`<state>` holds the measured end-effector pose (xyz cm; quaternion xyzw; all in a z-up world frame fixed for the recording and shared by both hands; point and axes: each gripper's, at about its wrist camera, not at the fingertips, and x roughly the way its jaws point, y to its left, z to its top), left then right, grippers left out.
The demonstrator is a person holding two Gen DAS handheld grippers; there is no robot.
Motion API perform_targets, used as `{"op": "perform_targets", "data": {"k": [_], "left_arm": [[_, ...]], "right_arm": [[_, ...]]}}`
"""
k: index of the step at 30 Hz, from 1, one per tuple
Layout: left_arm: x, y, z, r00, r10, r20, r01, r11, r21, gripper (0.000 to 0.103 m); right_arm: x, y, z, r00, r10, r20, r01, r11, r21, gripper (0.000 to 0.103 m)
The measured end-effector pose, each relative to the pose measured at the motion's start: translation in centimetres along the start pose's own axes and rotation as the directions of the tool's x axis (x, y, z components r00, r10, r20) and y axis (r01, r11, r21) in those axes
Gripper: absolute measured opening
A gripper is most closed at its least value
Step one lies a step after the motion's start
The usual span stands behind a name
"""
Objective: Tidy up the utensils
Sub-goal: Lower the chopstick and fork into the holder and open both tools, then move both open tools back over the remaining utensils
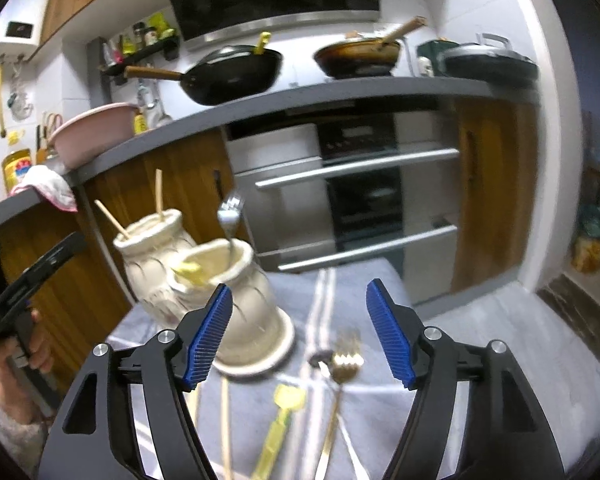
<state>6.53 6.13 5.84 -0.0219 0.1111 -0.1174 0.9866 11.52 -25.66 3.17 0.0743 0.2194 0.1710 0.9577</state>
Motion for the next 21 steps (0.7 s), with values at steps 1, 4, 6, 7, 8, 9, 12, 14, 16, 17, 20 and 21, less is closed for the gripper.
{"op": "perform_targets", "data": {"k": [1, 4, 6, 7, 8, 9, 12, 14, 16, 17, 20, 21], "left_arm": [[-0.5, -0.6, -0.3, 1.000, -0.008, -0.014, 0.008, 1.000, 0.008, 0.062], [-1.6, -2.2, -1.4, 0.999, -0.014, -0.051, 0.015, 0.999, 0.031, 0.067], [-2.2, -3.0, -2.0, 0.998, -0.006, -0.068, 0.009, 0.999, 0.040, 0.075], [-2.5, -3.5, -2.4, 0.997, 0.000, -0.076, 0.003, 0.999, 0.044, 0.079], [-2.7, -3.8, -2.6, 0.997, 0.003, -0.082, 0.001, 0.999, 0.045, 0.082], [-2.8, -4.1, -2.9, 0.996, 0.006, -0.092, -0.002, 0.999, 0.045, 0.083], [-3.1, -5.1, -3.6, 0.991, 0.011, -0.133, -0.005, 0.999, 0.045, 0.085], [-2.8, -5.9, -4.3, 0.985, 0.015, -0.172, -0.008, 0.999, 0.038, 0.086], [-2.4, -6.4, -4.9, 0.977, 0.016, -0.215, -0.012, 1.000, 0.023, 0.086], [-2.1, -6.7, -5.3, 0.971, 0.018, -0.239, -0.015, 1.000, 0.016, 0.086], [-1.4, -7.8, -6.3, 0.952, 0.032, -0.303, -0.031, 0.999, 0.010, 0.086], [-1.3, -8.1, -6.6, 0.948, 0.044, -0.316, -0.041, 0.999, 0.017, 0.086]], "right_arm": [[-0.3, -0.3, -0.2, 1.000, -0.006, -0.004, 0.006, 1.000, 0.006, 0.075], [-1.1, -1.1, -1.0, 0.999, -0.030, -0.011, 0.031, 0.999, 0.015, 0.079], [-1.5, -1.4, -1.6, 0.999, -0.049, -0.020, 0.049, 0.999, 0.015, 0.081], [-1.6, -1.6, -1.8, 0.998, -0.051, -0.025, 0.052, 0.999, 0.015, 0.082], [-1.7, -1.6, -2.1, 0.998, -0.053, -0.032, 0.053, 0.998, 0.015, 0.082], [-1.8, -1.7, -2.4, 0.998, -0.052, -0.037, 0.053, 0.998, 0.016, 0.082], [-2.1, -1.6, -3.2, 0.997, -0.052, -0.051, 0.053, 0.999, 0.009, 0.083], [-2.3, -1.4, -3.6, 0.997, -0.054, -0.057, 0.054, 0.999, -0.004, 0.083], [-2.5, -1.3, -4.0, 0.997, -0.057, -0.060, 0.056, 0.998, -0.014, 0.083], [-2.6, -1.3, -4.1, 0.996, -0.060, -0.062, 0.059, 0.998, -0.017, 0.083], [-2.5, -1.5, -4.4, 0.996, -0.059, -0.068, 0.059, 0.998, -0.012, 0.083], [-2.4, -1.6, -4.5, 0.996, -0.060, -0.073, 0.060, 0.998, -0.013, 0.083]]}}
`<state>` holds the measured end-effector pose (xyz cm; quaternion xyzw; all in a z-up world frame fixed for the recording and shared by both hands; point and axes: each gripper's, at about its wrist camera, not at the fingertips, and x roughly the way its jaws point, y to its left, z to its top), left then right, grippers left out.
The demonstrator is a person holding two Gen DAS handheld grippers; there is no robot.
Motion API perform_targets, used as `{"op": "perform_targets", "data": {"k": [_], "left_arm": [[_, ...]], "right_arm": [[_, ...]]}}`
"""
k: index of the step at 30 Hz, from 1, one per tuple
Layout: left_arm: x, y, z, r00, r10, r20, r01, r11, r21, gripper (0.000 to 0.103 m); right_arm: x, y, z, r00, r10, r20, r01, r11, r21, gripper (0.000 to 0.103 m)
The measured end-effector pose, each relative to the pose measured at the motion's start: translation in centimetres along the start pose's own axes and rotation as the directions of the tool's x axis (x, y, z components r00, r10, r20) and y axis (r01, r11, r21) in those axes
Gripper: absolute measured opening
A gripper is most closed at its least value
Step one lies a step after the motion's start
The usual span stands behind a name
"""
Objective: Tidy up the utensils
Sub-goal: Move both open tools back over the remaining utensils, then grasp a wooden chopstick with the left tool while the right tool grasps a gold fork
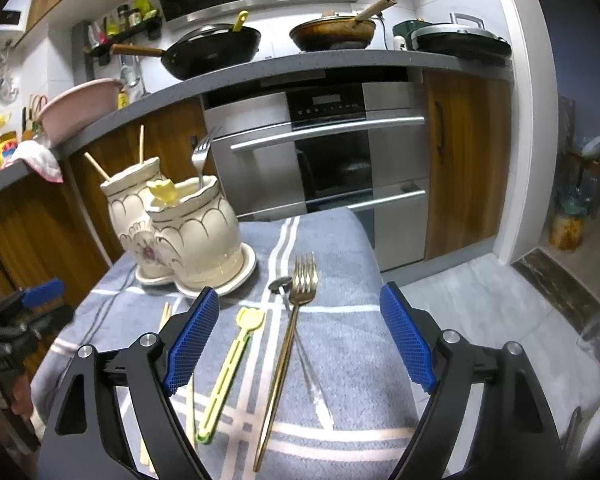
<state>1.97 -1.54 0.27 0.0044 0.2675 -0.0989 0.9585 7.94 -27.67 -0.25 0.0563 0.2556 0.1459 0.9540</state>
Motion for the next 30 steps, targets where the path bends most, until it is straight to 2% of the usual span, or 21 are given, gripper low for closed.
{"op": "perform_targets", "data": {"k": [7, 10, 12, 16, 19, 27, 30], "left_arm": [[2.2, -2.1, -1.2, 0.993, 0.051, -0.110, -0.051, 0.999, 0.006, 0.086], [3.3, -2.6, -1.6, 0.983, 0.071, -0.170, -0.071, 0.997, 0.004, 0.084], [3.9, -2.7, -1.9, 0.975, 0.094, -0.202, -0.095, 0.995, 0.004, 0.080], [5.0, -2.5, -2.4, 0.958, 0.085, -0.273, -0.095, 0.995, -0.023, 0.075], [5.8, -2.8, -2.5, 0.948, 0.096, -0.305, -0.107, 0.994, -0.019, 0.069], [6.5, -3.3, -2.1, 0.938, 0.107, -0.331, -0.126, 0.991, -0.036, 0.068], [6.8, -3.5, -1.9, 0.937, 0.105, -0.334, -0.124, 0.992, -0.036, 0.060]], "right_arm": [[0.4, 0.4, -0.6, 1.000, -0.015, -0.019, 0.014, 0.998, -0.055, 0.083], [0.5, 0.0, -0.6, 0.999, -0.032, -0.027, 0.030, 0.998, -0.053, 0.083], [0.6, -0.3, -0.6, 0.999, -0.030, -0.031, 0.029, 0.999, -0.041, 0.083], [0.6, -0.3, -0.4, 0.999, -0.022, -0.030, 0.021, 0.999, -0.037, 0.083], [0.6, -0.2, -0.4, 0.999, -0.019, -0.031, 0.017, 0.999, -0.042, 0.083], [0.8, -0.1, -0.4, 0.999, -0.016, -0.042, 0.014, 0.999, -0.052, 0.083], [1.4, 0.0, -0.7, 0.997, -0.021, -0.077, 0.016, 0.998, -0.065, 0.083]]}}
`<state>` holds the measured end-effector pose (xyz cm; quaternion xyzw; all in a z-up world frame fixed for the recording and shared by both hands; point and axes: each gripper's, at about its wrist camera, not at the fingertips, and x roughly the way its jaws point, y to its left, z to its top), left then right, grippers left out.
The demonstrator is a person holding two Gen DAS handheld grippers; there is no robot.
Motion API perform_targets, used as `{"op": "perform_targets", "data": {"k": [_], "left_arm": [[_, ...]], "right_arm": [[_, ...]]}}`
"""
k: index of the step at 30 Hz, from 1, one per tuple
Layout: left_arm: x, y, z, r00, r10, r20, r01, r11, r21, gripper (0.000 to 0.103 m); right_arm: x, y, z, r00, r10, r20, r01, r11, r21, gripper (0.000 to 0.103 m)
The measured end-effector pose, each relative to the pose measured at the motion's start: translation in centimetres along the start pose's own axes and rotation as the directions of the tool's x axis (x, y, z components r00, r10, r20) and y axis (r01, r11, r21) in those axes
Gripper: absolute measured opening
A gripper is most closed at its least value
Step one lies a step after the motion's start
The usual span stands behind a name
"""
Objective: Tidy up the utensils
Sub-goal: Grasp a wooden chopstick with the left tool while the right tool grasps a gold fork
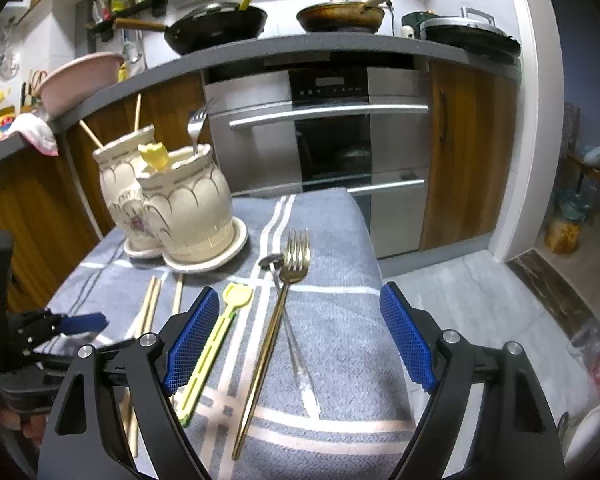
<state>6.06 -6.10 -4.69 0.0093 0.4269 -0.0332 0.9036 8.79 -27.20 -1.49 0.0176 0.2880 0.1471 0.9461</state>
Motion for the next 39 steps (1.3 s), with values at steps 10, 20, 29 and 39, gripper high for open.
{"op": "perform_targets", "data": {"k": [10, 20, 29, 39], "left_arm": [[-0.6, -1.0, -0.4, 0.999, -0.051, 0.002, 0.050, 0.992, 0.115, 0.012], [-0.9, 2.6, -0.5, 0.999, -0.036, -0.024, 0.039, 0.994, 0.099, 0.009], [-0.3, 3.7, 0.1, 0.997, -0.062, -0.036, 0.065, 0.994, 0.093, 0.009], [0.7, 3.7, 1.2, 0.998, -0.053, -0.044, 0.058, 0.992, 0.112, 0.010]], "right_arm": [[2.2, 1.1, -0.9, 0.985, 0.105, -0.139, -0.105, 0.994, 0.007, 0.034], [3.8, 2.1, -1.3, 0.971, 0.100, -0.217, -0.102, 0.995, 0.005, 0.022], [5.7, 2.3, -0.3, 0.967, 0.065, -0.246, -0.061, 0.998, 0.025, 0.022], [8.6, 3.4, 1.2, 0.955, -0.017, -0.297, 0.011, 1.000, -0.024, 0.020]]}}
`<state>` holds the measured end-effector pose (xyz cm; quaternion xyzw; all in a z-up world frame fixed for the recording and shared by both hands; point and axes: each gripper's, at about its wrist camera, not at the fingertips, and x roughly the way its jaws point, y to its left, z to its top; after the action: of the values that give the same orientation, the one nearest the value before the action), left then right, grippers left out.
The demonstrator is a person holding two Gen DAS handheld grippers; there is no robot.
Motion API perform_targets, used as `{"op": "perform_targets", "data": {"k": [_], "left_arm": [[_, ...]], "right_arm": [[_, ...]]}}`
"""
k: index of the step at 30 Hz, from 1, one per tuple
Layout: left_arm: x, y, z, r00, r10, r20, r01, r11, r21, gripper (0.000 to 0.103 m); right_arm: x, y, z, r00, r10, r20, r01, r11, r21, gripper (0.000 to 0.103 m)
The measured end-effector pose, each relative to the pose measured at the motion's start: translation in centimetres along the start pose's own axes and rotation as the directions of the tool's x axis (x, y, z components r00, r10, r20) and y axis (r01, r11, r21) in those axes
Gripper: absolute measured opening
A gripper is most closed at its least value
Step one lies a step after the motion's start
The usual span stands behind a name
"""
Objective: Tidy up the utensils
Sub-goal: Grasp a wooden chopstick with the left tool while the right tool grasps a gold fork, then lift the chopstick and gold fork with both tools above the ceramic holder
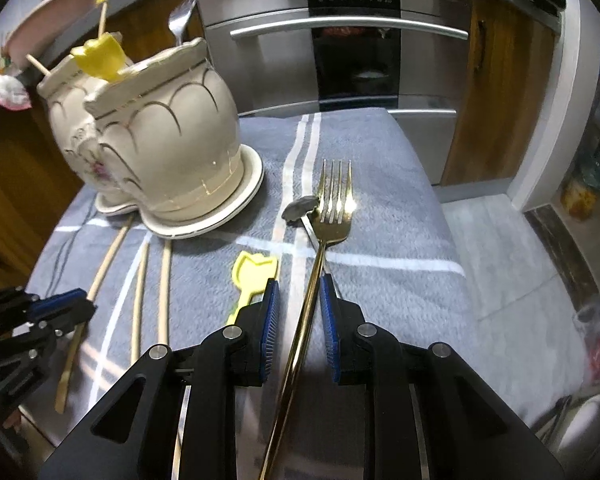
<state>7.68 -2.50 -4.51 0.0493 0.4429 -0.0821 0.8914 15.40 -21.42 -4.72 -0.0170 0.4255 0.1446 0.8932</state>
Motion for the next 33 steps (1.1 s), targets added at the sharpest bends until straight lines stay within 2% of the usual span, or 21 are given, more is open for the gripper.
{"op": "perform_targets", "data": {"k": [3, 9, 19, 25, 30, 33], "left_arm": [[0.5, 0.2, 0.7, 1.000, 0.008, -0.001, -0.008, 1.000, -0.001, 0.010], [1.1, 0.9, 1.4, 1.000, 0.014, 0.009, -0.014, 1.000, 0.001, 0.010], [0.2, 2.0, 0.9, 0.998, -0.033, 0.047, 0.031, 0.999, 0.040, 0.006], [-1.5, 1.9, 0.6, 0.993, -0.072, 0.093, 0.067, 0.996, 0.050, 0.006], [-3.0, 1.7, 0.2, 0.983, -0.108, 0.146, 0.097, 0.992, 0.082, 0.006], [-4.1, 1.7, -0.2, 0.971, -0.127, 0.204, 0.107, 0.989, 0.104, 0.006]], "right_arm": [[0.4, 0.2, 0.4, 1.000, -0.009, -0.004, 0.009, 1.000, -0.010, 0.012], [0.3, -0.8, 0.3, 0.999, 0.044, 0.022, -0.045, 0.998, 0.050, 0.007], [-2.1, -1.6, -0.2, 0.986, 0.128, 0.111, -0.139, 0.985, 0.103, 0.007], [-4.1, -2.3, -0.1, 0.968, 0.158, 0.196, -0.183, 0.976, 0.117, 0.007], [-6.2, -2.1, -0.2, 0.946, 0.137, 0.293, -0.168, 0.982, 0.084, 0.007], [-7.5, -1.8, -0.3, 0.932, 0.113, 0.345, -0.141, 0.988, 0.057, 0.007]]}}
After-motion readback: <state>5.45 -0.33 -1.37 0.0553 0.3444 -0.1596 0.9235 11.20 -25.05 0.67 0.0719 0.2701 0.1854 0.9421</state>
